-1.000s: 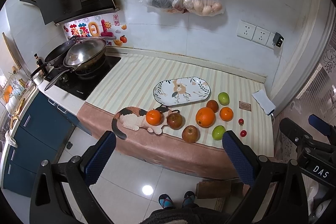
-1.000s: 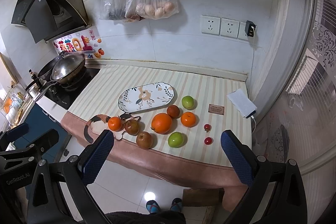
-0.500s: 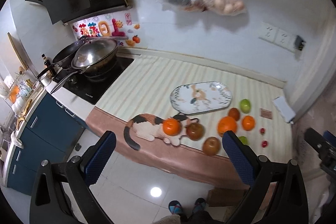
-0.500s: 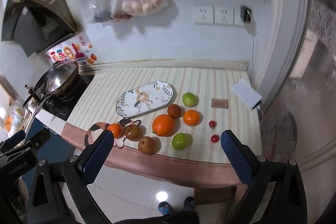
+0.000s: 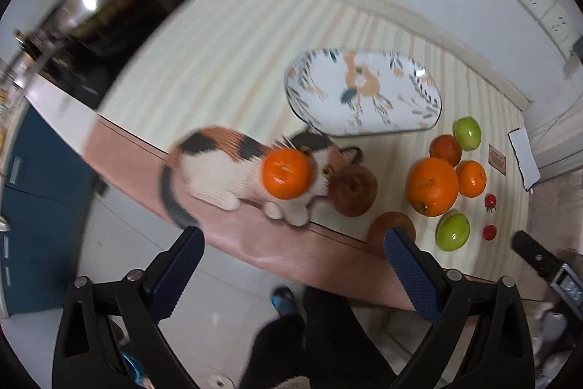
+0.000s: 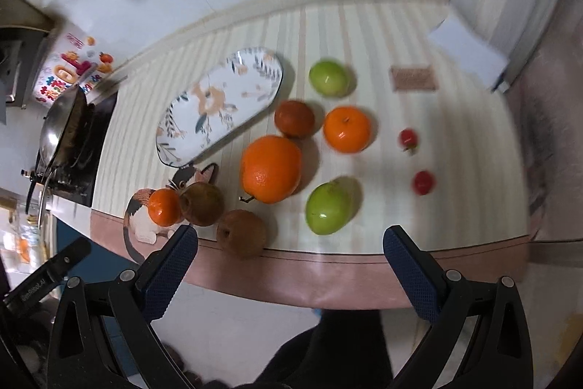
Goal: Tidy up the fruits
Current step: 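Grasp the tangerine with the left tool while the right tool grasps the large orange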
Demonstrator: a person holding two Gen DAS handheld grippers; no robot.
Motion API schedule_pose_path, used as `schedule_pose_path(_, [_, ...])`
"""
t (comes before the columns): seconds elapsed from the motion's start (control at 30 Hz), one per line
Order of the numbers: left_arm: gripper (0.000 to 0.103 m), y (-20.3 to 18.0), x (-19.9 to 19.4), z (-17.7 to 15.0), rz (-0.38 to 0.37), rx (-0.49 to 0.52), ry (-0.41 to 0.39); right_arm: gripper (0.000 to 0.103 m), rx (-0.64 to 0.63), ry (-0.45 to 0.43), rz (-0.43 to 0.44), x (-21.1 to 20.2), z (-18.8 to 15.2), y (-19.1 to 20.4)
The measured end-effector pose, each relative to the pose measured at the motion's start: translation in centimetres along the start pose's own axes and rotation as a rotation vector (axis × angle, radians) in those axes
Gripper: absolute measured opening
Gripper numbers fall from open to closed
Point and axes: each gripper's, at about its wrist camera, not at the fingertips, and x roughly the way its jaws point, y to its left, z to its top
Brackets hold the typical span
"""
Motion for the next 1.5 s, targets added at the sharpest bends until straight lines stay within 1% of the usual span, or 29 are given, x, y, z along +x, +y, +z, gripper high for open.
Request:
schedule_pose_path(0.03, [0.096,-0.1,1.3,0.7,-0.008,-0.010,0.032,0.103,0.004,0.025,0.011,1.3,0.7,0.3])
schedule_pose_path(0.13, [0.096,-0.1,3.5,2.6,0.019,-0.017,0.063,0.103,0.012,0.085,0.008,5.1,2.8,0.6])
schedule_pose_path(0.2, [0.096,0.6,5.2,3.9,0.037,-0.054,0.098,0.103,0.018,0.119,0.008,7.1,4.0,0.8])
schedule_pose_path(0.33, [0.096,1.3,8.2,5.6,0.056,-0.083,0.165,0.103,0.037,0.188,0.015,11.0,6.0,1.1])
schedule_pose_path(0.5, [0.096,2.4,12.2,6.8,0.044,-0.122,0.257,0.103,0.051,0.256,0.025,13.8,7.2,1.6])
schedule_pose_path(0.73, [0.096,2.6,15.5,7.1,0.030,-0.129,0.334,0.103,0.072,0.330,0.029,16.8,7.7,2.2])
schedule_pose_path(0.87, [0.095,2.7,16.6,7.2,0.029,-0.130,0.351,0.102,0.083,0.364,0.027,18.1,7.5,2.4])
schedule_pose_path(0.93, [0.087,2.7,17.0,7.3,0.023,-0.129,0.357,0.101,0.089,0.380,0.024,18.8,7.3,2.5])
schedule_pose_path(1.0, [0.070,2.8,17.2,7.2,0.022,-0.129,0.365,0.099,0.093,0.395,0.019,19.4,7.2,2.4])
schedule_pose_path(1.03, [0.069,2.8,17.3,7.2,0.026,-0.129,0.365,0.097,0.095,0.401,0.017,19.7,7.0,2.4])
schedule_pose_path(1.07, [0.065,2.9,17.3,7.2,0.037,-0.126,0.357,0.095,0.094,0.408,0.017,19.8,6.9,2.5])
schedule_pose_path(1.1, [0.064,3.0,17.2,7.3,0.042,-0.124,0.350,0.090,0.093,0.414,0.015,20.1,6.8,2.6])
schedule_pose_path(1.2, [0.064,3.5,17.2,6.9,0.034,-0.130,0.336,0.081,0.096,0.421,0.036,20.5,6.5,2.8])
schedule_pose_path(1.23, [0.064,3.6,17.2,6.9,0.031,-0.131,0.330,0.081,0.089,0.417,0.039,20.5,6.4,3.0])
schedule_pose_path(1.33, [0.063,3.9,17.0,6.8,0.032,-0.130,0.317,0.080,0.031,0.392,0.006,20.4,6.2,4.0])
schedule_pose_path(1.5, [0.063,3.7,15.8,5.6,0.056,-0.107,0.279,0.079,-0.016,0.390,-0.011,20.5,5.6,5.3])
